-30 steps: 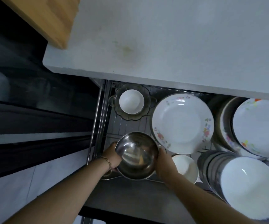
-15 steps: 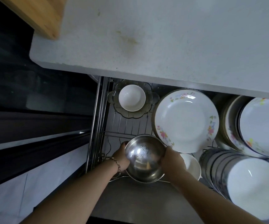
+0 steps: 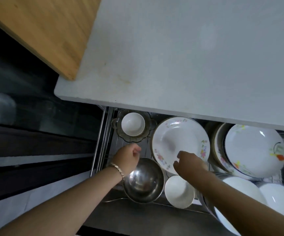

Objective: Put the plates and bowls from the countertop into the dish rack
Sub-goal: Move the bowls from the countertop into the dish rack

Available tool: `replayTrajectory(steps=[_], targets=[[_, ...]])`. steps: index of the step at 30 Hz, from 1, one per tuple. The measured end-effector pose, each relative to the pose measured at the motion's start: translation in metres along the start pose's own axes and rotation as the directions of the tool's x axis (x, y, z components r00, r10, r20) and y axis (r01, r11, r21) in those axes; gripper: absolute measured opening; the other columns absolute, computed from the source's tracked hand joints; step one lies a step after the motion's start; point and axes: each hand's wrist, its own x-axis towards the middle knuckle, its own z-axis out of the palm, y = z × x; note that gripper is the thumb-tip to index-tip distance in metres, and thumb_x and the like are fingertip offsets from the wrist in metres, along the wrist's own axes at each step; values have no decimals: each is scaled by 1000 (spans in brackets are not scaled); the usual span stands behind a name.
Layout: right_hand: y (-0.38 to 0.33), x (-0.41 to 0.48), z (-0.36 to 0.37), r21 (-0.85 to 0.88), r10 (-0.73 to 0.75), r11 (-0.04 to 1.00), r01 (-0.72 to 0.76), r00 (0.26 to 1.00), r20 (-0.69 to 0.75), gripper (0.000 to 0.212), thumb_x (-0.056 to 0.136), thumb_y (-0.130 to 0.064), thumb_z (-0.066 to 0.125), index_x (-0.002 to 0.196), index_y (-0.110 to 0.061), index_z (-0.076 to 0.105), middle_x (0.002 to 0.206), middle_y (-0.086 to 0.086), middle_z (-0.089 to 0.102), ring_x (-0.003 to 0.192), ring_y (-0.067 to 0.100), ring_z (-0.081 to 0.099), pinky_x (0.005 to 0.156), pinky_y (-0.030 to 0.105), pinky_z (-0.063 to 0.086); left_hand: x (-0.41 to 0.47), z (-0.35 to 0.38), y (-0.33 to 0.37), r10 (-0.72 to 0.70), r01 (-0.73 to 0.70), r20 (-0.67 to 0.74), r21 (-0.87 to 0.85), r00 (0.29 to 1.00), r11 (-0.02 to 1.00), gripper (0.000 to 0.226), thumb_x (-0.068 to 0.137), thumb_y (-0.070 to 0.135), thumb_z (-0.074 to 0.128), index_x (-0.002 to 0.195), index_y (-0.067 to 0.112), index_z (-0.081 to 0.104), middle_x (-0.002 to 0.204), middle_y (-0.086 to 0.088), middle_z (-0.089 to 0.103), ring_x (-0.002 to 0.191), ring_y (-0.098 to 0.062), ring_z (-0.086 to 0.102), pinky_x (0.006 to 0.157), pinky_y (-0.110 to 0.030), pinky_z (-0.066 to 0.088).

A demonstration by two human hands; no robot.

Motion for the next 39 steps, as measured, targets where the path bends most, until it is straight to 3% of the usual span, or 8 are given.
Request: replayTrajectory(steps=[3, 6, 10, 14, 19, 27, 33, 39], targets=[[7, -15, -52, 91, -78, 993, 72, 995, 64, 25, 92, -23, 47, 109, -11, 61, 109, 9, 64, 104, 24, 60, 86, 28, 47, -12, -34, 54, 75, -79, -84, -47, 994, 996, 26, 93, 9, 49, 116, 10, 63, 119, -5, 66, 113, -20, 60, 94, -25, 46], [7, -22, -116, 85, -133, 988, 131, 991, 17, 29, 87, -18, 44, 58, -12, 47, 72, 10, 54, 80, 26, 54, 62, 25, 40, -16, -72, 105, 122, -125, -174, -3, 977, 992, 27, 93, 11, 48, 116, 11, 62, 121, -4, 63, 113, -20, 59, 91, -21, 42], [-4, -12, -203, 82, -110, 989, 126, 979, -169, 26, 88, -24, 45, 90, -6, 63, 103, 14, 63, 98, 30, 61, 72, 25, 41, -4, -124, 164, 144, -154, -215, -27, 966, 988, 27, 89, 5, 47, 108, 5, 66, 112, -13, 68, 106, -28, 64, 86, -27, 48], [-27, 22, -282, 335, -49, 932, 136, 966, -254, 33, 93, -33, 43, 86, -4, 57, 98, 15, 70, 84, 30, 68, 75, 33, 54, 33, -175, 209, 192, -211, -282, -41, 940, 977, 27, 89, 5, 41, 103, 2, 64, 112, -18, 67, 105, -33, 64, 85, -34, 50], [-68, 65, -359, 809, 66, 566, 161, 969, -239, 36, 92, -39, 49, 99, -3, 48, 84, 15, 61, 63, 25, 60, 62, 31, 52, 97, -223, 236, 228, -249, -306, -29, 924, 968, 27, 89, 3, 44, 108, -1, 63, 116, -21, 65, 108, -36, 62, 94, -40, 51], [-130, 158, -419, 938, 160, 289, 190, 957, -242, 62, 93, -46, 45, 139, -7, 34, 129, 26, 50, 102, 40, 63, 79, 40, 54, 182, -248, 219, 286, -262, -245, 126, 926, 957, 31, 89, 10, 42, 117, 14, 56, 118, -12, 62, 81, -25, 55, 69, -21, 39], [-139, 179, -411, 954, 92, -90, 287, 956, -279, 47, 92, -14, 43, 138, -8, 34, 108, 11, 39, 108, 39, 57, 82, 46, 53, 197, -247, 213, 273, -261, -240, 81, 932, 962, 29, 89, 7, 44, 114, 11, 59, 119, -11, 62, 103, -31, 63, 76, -23, 45], [-111, 146, -376, 960, 169, 25, 279, 945, -279, 21, 90, -11, 43, 109, -4, 38, 76, 9, 48, 68, 38, 61, 90, 49, 54, 183, -233, 217, 156, -232, -215, -396, 964, 889, 16, 88, 4, 49, 101, 9, 58, 91, -12, 63, 66, -19, 67, 61, -25, 44]])
